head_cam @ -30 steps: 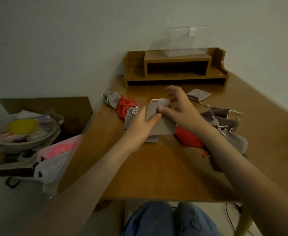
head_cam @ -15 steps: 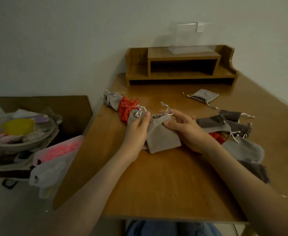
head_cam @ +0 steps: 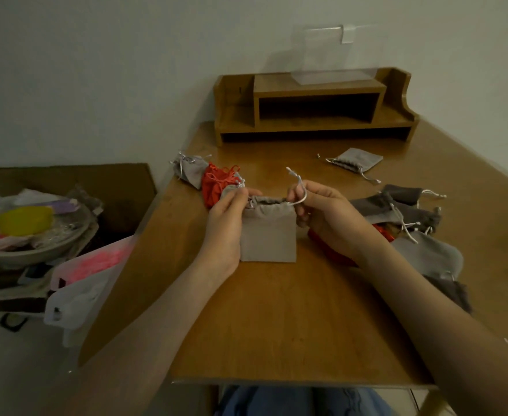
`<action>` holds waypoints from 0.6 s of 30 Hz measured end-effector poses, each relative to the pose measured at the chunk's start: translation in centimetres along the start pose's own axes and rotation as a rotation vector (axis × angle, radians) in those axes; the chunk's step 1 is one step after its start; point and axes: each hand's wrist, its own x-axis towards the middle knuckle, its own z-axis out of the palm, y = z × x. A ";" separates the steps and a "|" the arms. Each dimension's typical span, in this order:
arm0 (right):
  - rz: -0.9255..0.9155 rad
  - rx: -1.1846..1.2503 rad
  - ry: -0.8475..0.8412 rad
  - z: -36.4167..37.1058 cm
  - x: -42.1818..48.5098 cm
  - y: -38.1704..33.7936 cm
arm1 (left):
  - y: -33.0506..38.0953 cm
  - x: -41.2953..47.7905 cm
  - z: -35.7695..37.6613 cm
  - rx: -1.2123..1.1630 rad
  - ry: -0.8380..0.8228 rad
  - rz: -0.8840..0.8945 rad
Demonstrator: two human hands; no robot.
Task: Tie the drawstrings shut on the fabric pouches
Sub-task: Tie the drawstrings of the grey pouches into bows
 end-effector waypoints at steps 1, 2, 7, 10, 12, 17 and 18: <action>0.017 0.035 -0.021 -0.1 0.0 0.0 | 0.0 0.1 0.0 -0.028 0.000 -0.016; 0.032 0.073 -0.053 -0.2 0.0 0.0 | -0.1 0.1 0.1 -0.025 0.004 -0.016; 0.102 0.133 -0.217 -0.5 0.0 -0.2 | -0.6 0.2 0.2 0.055 0.089 -0.003; 0.083 0.112 -0.230 -0.3 0.0 0.0 | -0.7 0.0 0.2 0.117 0.102 0.064; 0.052 0.114 -0.178 -0.2 0.0 0.1 | -0.8 -0.1 0.0 0.191 0.120 0.142; 0.032 0.067 0.076 -0.3 0.0 -0.1 | -0.4 0.1 -0.4 -0.029 0.158 0.019; 0.026 0.085 0.112 -0.3 0.0 -0.2 | -0.2 0.2 -0.5 -0.103 0.151 -0.023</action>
